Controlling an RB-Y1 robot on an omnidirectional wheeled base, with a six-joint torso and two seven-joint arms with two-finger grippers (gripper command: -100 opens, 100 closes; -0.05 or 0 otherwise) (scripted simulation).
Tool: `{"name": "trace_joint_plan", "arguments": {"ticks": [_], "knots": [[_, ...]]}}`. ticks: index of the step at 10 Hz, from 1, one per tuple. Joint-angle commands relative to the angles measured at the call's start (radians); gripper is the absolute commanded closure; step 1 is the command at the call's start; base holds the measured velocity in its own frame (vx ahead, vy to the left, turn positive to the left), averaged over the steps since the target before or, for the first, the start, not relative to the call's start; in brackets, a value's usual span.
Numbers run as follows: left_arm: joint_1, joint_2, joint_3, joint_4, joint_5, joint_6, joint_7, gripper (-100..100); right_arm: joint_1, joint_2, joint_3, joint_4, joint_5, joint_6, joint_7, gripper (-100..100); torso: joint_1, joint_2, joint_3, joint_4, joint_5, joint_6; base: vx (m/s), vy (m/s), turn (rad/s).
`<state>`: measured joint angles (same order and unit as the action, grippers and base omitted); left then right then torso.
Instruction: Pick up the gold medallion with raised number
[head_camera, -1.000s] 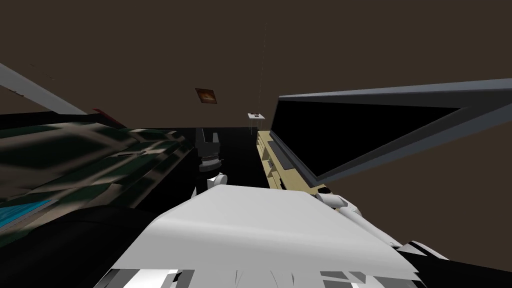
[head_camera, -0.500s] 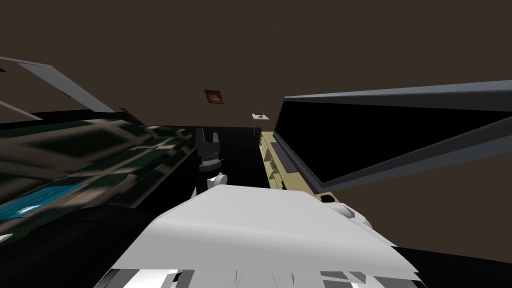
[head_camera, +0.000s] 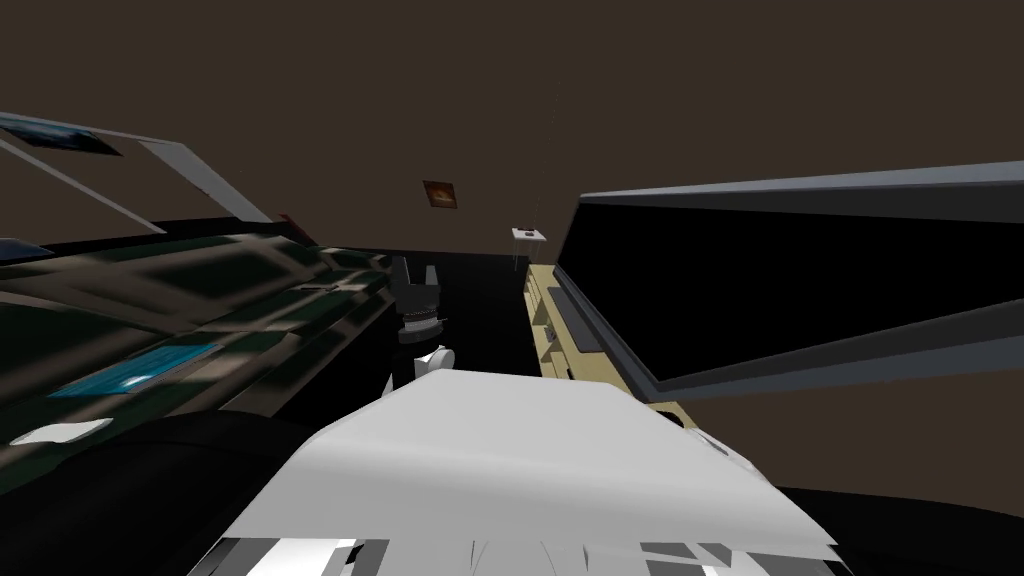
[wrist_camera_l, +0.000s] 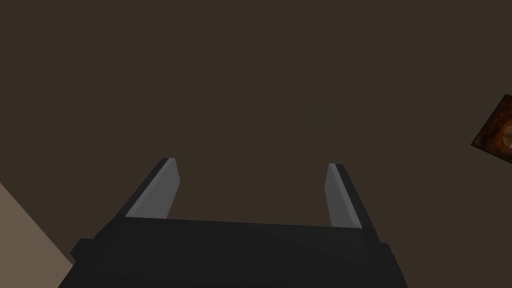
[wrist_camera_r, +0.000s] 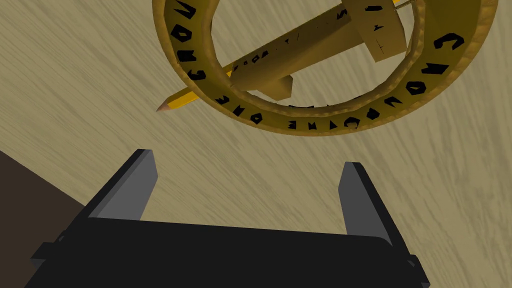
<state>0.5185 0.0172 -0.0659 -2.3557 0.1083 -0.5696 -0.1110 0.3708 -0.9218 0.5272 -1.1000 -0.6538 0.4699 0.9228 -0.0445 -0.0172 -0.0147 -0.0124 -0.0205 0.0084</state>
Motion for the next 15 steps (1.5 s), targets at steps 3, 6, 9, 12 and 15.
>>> {"name": "trace_joint_plan", "arguments": {"ticks": [3,6,9,12,15], "knots": [[0.0,0.0,0.0,0.0,0.0,0.0,0.0,0,0.065,-0.045,0.055,-0.048,0.019,-0.088,-0.101,-100,0.002,0.001,0.001,0.0,0.0,0.0,0.013,-0.005,0.094],[0.0,0.0,0.0,0.0,0.0,0.0,0.0,0,0.12,-0.045,0.074,-0.048,0.019,-0.16,-0.203,-100,0.0,0.0,0.0,0.0,0.0,0.0,0.026,-0.02,0.119],[0.0,0.0,0.0,0.0,0.0,0.0,0.0,0,0.2,-0.086,0.143,-0.097,0.043,-0.227,-0.277,-100,0.001,0.0,0.0,0.0,0.001,-0.002,0.025,-0.012,0.226],[0.0,0.0,0.0,0.0,0.0,0.0,0.0,0,0.224,-0.086,0.143,-0.097,0.043,-0.278,-0.355,-100,0.001,0.0,0.0,0.0,0.0,0.0,0.013,-0.012,-0.008],[0.0,0.0,0.0,0.0,0.0,0.0,0.0,0,0.327,-0.128,0.212,-0.145,0.067,-0.383,-0.447,-100,-0.001,-0.001,0.0,0.0,0.0,-0.001,0.034,-0.028,0.244]]}}
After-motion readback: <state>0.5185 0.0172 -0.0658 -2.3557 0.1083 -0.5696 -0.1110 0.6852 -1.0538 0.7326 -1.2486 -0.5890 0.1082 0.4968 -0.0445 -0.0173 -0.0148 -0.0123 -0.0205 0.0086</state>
